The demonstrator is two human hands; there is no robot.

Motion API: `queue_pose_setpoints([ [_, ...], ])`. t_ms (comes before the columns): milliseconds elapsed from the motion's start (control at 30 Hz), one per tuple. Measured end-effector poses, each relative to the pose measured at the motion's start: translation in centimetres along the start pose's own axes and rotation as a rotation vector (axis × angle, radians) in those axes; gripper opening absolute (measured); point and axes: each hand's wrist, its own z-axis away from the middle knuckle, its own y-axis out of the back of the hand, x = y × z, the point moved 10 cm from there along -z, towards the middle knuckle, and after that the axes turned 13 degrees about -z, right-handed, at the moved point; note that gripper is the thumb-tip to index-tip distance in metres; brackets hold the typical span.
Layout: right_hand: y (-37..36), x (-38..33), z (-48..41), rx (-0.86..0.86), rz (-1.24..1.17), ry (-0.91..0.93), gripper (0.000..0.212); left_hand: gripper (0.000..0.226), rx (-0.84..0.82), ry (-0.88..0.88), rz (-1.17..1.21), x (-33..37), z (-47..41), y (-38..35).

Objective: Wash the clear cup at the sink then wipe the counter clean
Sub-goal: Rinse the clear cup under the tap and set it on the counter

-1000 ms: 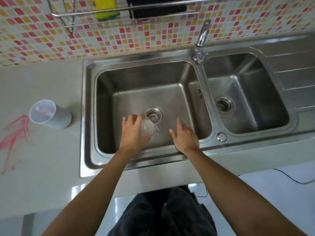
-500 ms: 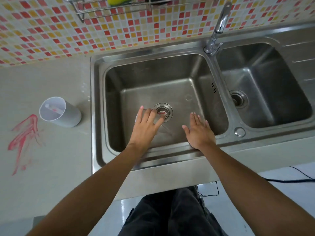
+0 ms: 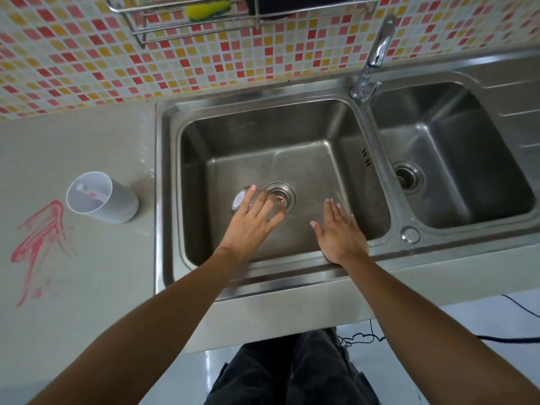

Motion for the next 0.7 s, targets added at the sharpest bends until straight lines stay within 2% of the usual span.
queue_pose_setpoints([
  [100, -0.1, 0.0, 0.0, -0.002, 0.001, 0.009, 0.068, 0.088, -0.002, 0.111, 0.050, -1.2, 0.0, -0.3],
  [200, -0.1, 0.0, -0.1, 0.003, 0.001, 0.019, 0.068, 0.082, 0.028, 0.288, 0.249, -3.1, 0.2, -0.2],
  [367, -0.2, 0.0, -0.2, -0.005, -0.022, 0.030, 0.069, 0.078, -0.058, 0.569, 0.491, -5.4, 1.6, -1.1],
  [467, 0.7, -0.3, -0.2, 0.024, -0.113, 0.060, 0.071, 0.081, -0.114, 0.690, 0.666, -6.2, 2.9, -1.5],
  [633, 2.7, 0.8, 0.2, 0.149, -0.417, 0.006, 0.047, 0.088, -0.116, 0.848, 0.979, -7.2, 5.3, -1.3],
  [700, 2.9, 0.8, 0.2, 0.166, -0.444, 0.012, 0.036, 0.088, -0.092, 0.895, 1.064, -7.9, 6.6, -1.4],
])
